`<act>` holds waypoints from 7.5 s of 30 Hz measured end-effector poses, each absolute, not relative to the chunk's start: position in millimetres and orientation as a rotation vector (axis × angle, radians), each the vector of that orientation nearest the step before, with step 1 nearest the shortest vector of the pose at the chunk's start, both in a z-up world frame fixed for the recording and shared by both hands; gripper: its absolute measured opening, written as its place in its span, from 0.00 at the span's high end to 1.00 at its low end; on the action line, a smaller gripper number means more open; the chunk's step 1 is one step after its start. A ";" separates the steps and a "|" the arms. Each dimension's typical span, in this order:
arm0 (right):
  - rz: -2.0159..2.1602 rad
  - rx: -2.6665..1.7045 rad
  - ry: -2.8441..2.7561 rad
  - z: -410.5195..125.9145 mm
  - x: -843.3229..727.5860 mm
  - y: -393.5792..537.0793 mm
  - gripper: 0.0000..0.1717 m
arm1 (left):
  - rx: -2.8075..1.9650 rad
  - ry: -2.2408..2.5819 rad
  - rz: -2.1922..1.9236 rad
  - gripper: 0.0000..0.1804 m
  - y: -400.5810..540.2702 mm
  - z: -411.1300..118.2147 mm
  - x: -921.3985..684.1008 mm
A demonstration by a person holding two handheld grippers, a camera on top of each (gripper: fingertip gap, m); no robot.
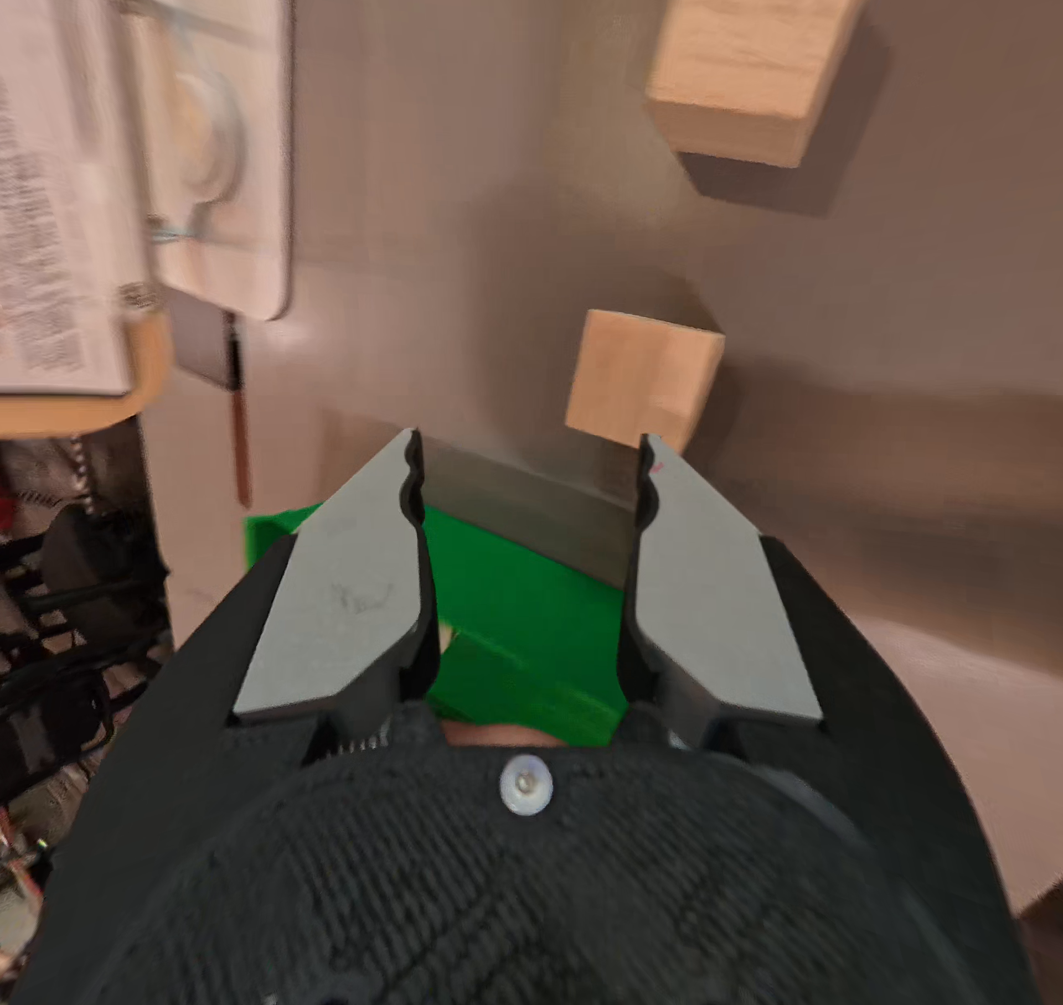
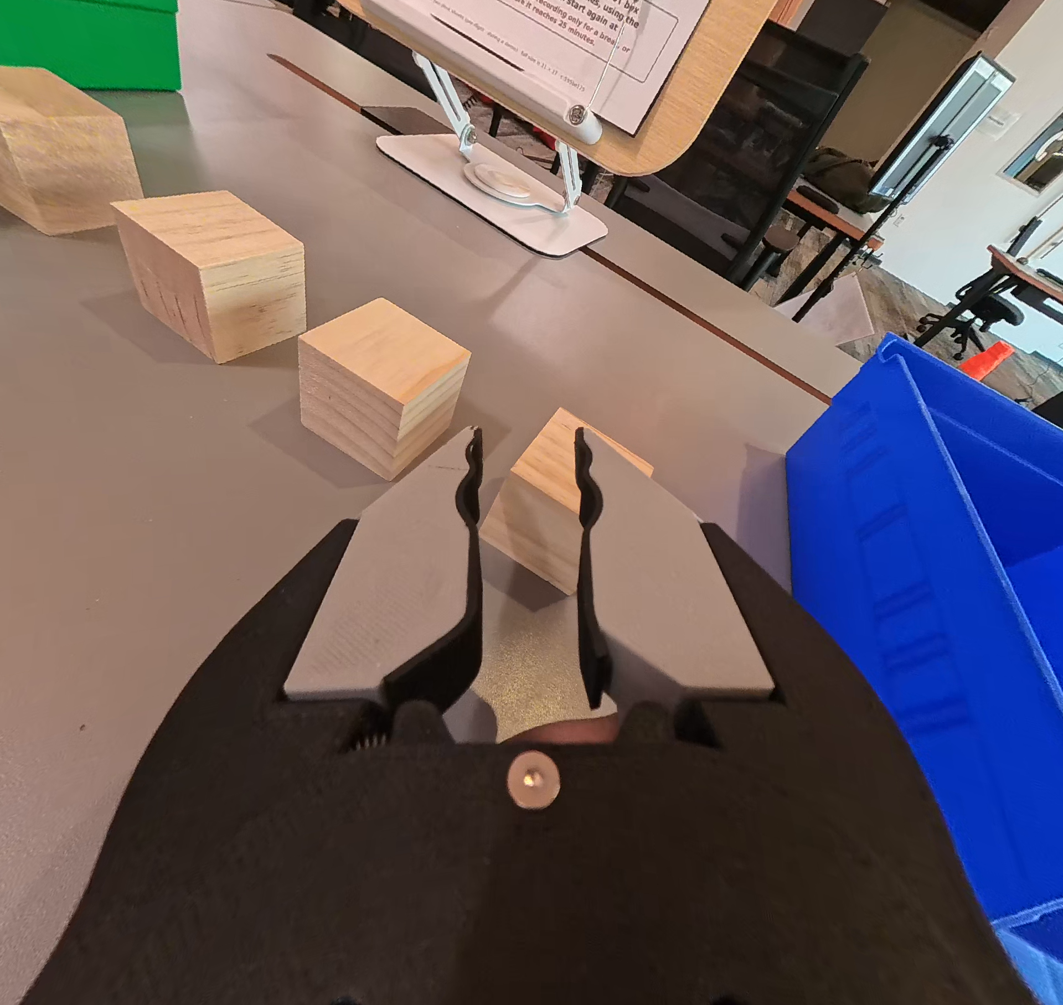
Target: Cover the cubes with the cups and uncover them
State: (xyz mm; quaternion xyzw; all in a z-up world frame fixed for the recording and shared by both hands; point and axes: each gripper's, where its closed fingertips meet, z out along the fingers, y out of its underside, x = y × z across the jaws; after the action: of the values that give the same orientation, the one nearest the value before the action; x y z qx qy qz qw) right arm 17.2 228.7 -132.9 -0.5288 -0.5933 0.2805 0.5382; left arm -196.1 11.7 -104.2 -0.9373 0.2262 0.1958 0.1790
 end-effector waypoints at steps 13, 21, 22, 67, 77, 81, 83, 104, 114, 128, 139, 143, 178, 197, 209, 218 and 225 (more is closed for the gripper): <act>0.657 -1.246 -1.425 -134.3 16.0 226.2 0.83 | -2.506 -0.152 0.944 0.68 -70.5 -64.2 -328.3; 0.643 -1.250 -1.440 -137.9 14.5 226.1 0.83 | -2.590 -0.156 0.909 0.67 -82.3 -95.3 -337.4; 0.643 -1.251 -1.440 -138.1 14.3 226.3 0.83 | -2.606 -0.146 0.899 0.68 -82.5 -100.0 -337.1; 0.650 -1.228 -1.443 -135.2 15.2 222.3 0.84 | -2.888 0.185 0.551 0.85 -132.0 -97.7 -242.6; 0.645 -1.226 -1.450 -136.3 14.6 221.4 0.84 | -2.713 0.210 0.658 0.90 -134.0 -69.7 -235.7; 0.646 -1.233 -1.446 -136.9 14.9 222.7 0.84 | -2.709 0.192 0.661 0.88 -134.1 -75.4 -237.7; 0.647 -1.236 -1.445 -137.0 15.0 223.0 0.84 | -2.680 0.173 0.654 0.88 -130.7 -73.8 -238.4; 0.647 -1.226 -1.448 -136.1 15.0 221.5 0.84 | -2.625 0.142 0.700 0.99 -139.6 -53.2 -243.7; 0.653 -1.226 -1.443 -135.3 15.3 221.5 0.84 | -2.339 0.156 1.099 0.99 -126.2 12.5 -257.7; 1.330 -1.081 -1.511 -99.5 21.5 151.3 0.78 | -1.614 0.197 1.133 0.99 -8.5 112.3 -107.6; 2.380 -1.078 -1.429 -48.5 56.5 119.1 0.59 | -1.260 0.012 0.510 0.99 72.9 21.8 35.5; 2.481 -1.157 -1.300 -44.5 53.0 136.5 0.52 | -1.274 -0.005 0.406 0.99 84.0 -2.5 50.8; 2.889 -1.448 -0.978 -52.8 41.5 166.7 0.31 | -1.280 0.822 1.017 1.00 119.0 -81.9 132.4; 2.722 -1.412 -1.098 -59.3 40.4 162.8 0.54 | -1.481 0.271 0.516 0.99 87.6 -82.5 37.7; 2.675 -1.385 -1.249 -62.1 42.6 143.3 0.50 | -1.416 0.161 0.367 0.99 89.2 -62.8 37.4; 2.634 -1.373 -1.162 -57.3 39.1 154.2 0.50 | -1.505 0.310 0.335 0.99 120.6 -95.4 83.5; 2.545 -1.348 -1.195 -57.3 37.8 154.4 0.51 | -1.528 0.413 0.409 0.99 131.9 -105.0 94.9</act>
State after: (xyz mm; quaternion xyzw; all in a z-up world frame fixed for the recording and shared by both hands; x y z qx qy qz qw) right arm 37.8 154.4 -57.3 -0.4323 -0.3833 0.8161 0.0115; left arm 94.9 131.9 -105.0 -0.6816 0.1841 0.1824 0.6843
